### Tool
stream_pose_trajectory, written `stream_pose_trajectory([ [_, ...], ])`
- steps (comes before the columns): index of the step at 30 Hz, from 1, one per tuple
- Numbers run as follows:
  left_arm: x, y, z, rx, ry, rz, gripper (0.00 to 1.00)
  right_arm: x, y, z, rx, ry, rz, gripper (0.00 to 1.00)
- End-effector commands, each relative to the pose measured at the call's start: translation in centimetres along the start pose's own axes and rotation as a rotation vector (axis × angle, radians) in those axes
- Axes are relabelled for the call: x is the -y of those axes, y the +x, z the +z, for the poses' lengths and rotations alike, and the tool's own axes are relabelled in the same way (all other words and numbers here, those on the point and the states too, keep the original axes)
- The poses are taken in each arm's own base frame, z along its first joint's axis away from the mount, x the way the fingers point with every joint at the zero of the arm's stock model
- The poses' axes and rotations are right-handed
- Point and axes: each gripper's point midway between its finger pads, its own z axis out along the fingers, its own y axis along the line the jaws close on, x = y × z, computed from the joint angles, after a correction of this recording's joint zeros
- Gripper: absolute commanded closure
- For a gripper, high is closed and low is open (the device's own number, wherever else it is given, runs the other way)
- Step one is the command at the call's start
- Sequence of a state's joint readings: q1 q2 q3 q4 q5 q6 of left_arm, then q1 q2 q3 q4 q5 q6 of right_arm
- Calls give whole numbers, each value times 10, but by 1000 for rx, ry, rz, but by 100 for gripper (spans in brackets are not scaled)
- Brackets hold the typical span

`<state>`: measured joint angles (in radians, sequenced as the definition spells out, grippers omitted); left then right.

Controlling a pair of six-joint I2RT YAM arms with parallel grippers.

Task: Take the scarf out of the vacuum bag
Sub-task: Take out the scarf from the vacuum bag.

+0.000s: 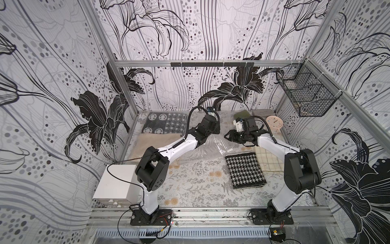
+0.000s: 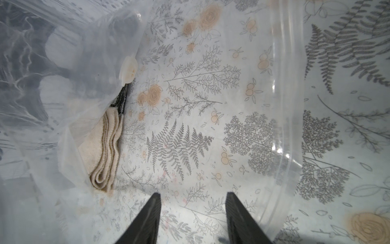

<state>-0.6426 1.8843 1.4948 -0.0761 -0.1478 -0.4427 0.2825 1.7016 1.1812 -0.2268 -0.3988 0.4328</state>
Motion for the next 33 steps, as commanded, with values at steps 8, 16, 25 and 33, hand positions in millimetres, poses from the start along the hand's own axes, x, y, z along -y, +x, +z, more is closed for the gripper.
stream_pose_trajectory([
  [8, 5, -10, -1, 24, 15, -6, 100, -11, -36, -47, 119, -131, 24, 47],
  [16, 6, -10, 0, 28, 24, -13, 100, -15, -39, -45, 123, -170, 46, 47],
  [25, 7, -10, 0, 26, 29, -12, 100, -4, -30, -30, 92, -158, 74, 47],
  [33, 11, -10, 0, 29, 33, -5, 100, -3, -29, -32, 91, -139, 62, 47],
])
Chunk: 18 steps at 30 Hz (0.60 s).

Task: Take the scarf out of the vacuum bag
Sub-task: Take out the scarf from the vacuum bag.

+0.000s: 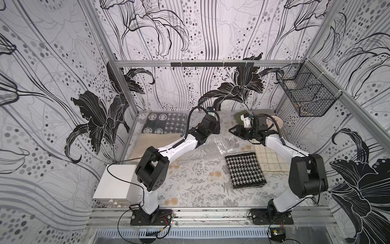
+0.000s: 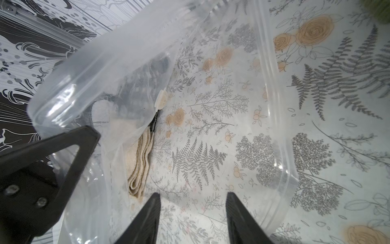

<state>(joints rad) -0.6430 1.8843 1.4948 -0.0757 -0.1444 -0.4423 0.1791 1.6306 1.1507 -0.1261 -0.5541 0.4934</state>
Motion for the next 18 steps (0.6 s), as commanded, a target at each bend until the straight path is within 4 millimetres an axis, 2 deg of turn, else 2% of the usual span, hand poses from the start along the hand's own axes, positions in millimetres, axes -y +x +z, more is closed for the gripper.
stream_pose_trajectory([
  [1, 11, -10, 0, 30, 29, -1, 100, 3, 5, 4, -17, 3, 6, 47],
  [12, 14, -9, 0, 30, 33, 6, 100, 7, 10, 10, -32, -1, 15, 47],
  [15, 15, -11, -1, 33, 36, 8, 100, -2, 11, 14, -43, 2, -26, 47],
  [16, 15, -11, -2, 33, 35, 9, 100, 4, 17, 22, -71, 23, -25, 47],
  [18, 16, -13, -4, 38, 36, 14, 100, 5, 18, 27, -87, 41, -33, 47],
])
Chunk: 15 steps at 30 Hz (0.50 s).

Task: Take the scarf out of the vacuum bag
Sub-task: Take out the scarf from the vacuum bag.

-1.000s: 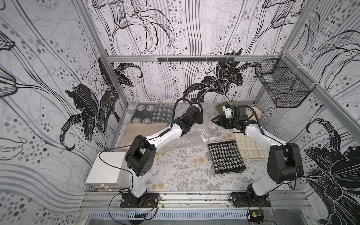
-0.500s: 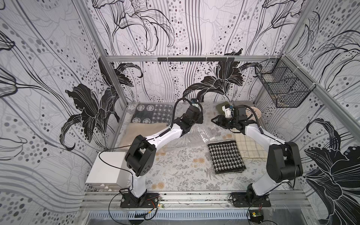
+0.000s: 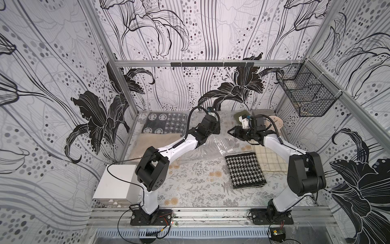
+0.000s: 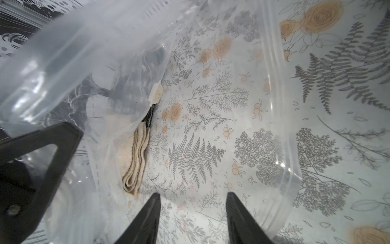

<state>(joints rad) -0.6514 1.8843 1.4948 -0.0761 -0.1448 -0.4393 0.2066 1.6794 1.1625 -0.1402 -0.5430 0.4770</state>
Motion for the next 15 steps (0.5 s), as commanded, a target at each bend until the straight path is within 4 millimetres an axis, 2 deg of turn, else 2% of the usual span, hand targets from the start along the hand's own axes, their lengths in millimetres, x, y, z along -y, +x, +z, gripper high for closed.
stream_pose_trajectory([
  [1, 13, -16, -5, 43, 31, 10, 100, 2, 4, 12, -39, 31, -25, 47],
  [5, 20, -25, -14, 55, 47, 22, 100, 10, -3, 12, -36, 90, -42, 47],
  [8, 27, -28, -20, 63, 61, 31, 100, 9, -9, 16, -28, 88, -45, 47],
  [11, 31, -31, -25, 75, 72, 31, 100, 2, -11, 29, -39, 29, -21, 47],
  [15, 35, -37, -31, 92, 84, 29, 100, -17, -4, 55, -97, -36, -38, 47],
])
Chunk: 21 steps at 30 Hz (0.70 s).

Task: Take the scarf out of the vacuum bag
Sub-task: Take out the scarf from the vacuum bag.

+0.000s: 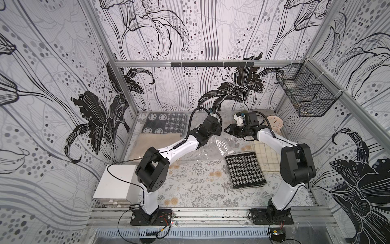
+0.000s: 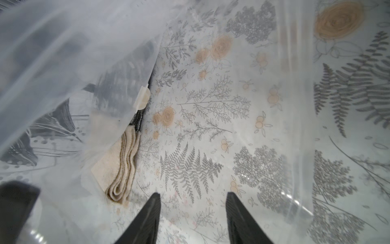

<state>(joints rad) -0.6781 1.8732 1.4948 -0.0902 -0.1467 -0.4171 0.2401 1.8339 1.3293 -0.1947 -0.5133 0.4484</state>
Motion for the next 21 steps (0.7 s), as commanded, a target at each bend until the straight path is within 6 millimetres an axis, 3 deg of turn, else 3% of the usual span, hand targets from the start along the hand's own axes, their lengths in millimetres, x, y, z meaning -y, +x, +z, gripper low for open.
stream_pose_trajectory([
  [1, 21, -41, -25, 100, 62, -3, 100, -23, 12, 26, -69, -84, -17, 48],
  [15, 21, -65, -51, 162, 59, 15, 100, -60, 39, 100, -190, -230, 42, 47],
  [21, 19, -65, -55, 166, 56, 13, 100, -77, 43, 130, -214, -264, 88, 46],
])
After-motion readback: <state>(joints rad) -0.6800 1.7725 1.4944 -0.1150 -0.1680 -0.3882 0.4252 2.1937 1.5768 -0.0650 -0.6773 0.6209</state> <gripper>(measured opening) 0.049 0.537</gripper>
